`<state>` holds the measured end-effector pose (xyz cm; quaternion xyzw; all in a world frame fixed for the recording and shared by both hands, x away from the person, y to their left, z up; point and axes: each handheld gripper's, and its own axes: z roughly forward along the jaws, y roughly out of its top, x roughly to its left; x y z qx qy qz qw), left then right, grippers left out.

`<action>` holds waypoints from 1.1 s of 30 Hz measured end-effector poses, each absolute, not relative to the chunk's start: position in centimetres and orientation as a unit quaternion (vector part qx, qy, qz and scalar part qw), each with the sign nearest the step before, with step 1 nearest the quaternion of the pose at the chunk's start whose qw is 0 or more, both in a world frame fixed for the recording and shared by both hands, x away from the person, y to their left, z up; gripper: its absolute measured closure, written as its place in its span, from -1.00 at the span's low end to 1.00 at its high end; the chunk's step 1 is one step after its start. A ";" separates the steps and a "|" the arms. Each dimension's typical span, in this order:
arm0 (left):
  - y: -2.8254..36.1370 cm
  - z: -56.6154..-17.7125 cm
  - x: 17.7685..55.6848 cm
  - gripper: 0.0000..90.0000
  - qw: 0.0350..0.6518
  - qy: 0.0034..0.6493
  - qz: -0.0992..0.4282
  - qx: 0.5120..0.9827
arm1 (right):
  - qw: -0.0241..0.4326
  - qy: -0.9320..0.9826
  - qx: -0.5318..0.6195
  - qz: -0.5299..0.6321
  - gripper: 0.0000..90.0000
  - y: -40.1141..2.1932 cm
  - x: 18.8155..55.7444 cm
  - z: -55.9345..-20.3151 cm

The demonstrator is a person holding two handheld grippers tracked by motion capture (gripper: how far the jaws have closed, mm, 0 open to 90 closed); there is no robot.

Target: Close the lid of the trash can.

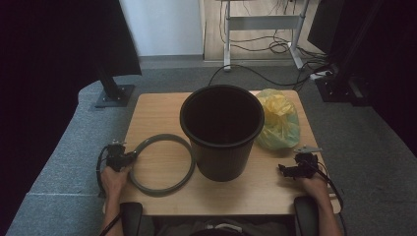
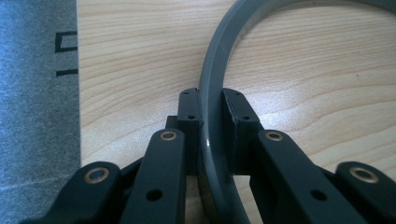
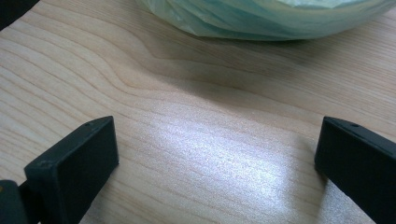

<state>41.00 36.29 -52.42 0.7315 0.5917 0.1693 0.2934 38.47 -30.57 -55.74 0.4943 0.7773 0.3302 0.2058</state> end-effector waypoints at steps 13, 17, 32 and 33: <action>37.2 -51.3 41.0 0.75 0.304 0.602 0.133 0.726 | 0.206 0.777 0.494 0.330 -1.00 -30.6 38.5 -55.7; 37.7 -50.8 41.0 0.75 0.312 0.609 0.123 0.719 | 0.206 0.777 0.494 0.330 -1.00 -30.6 38.5 -55.7; 38.4 -48.0 41.3 0.75 0.315 0.608 0.116 0.719 | 0.206 0.777 0.494 0.330 -1.00 -30.6 38.5 -55.7; 38.4 -47.8 41.4 0.75 0.314 0.608 0.116 0.720 | 0.206 0.777 0.494 0.330 -1.00 -30.6 38.5 -55.7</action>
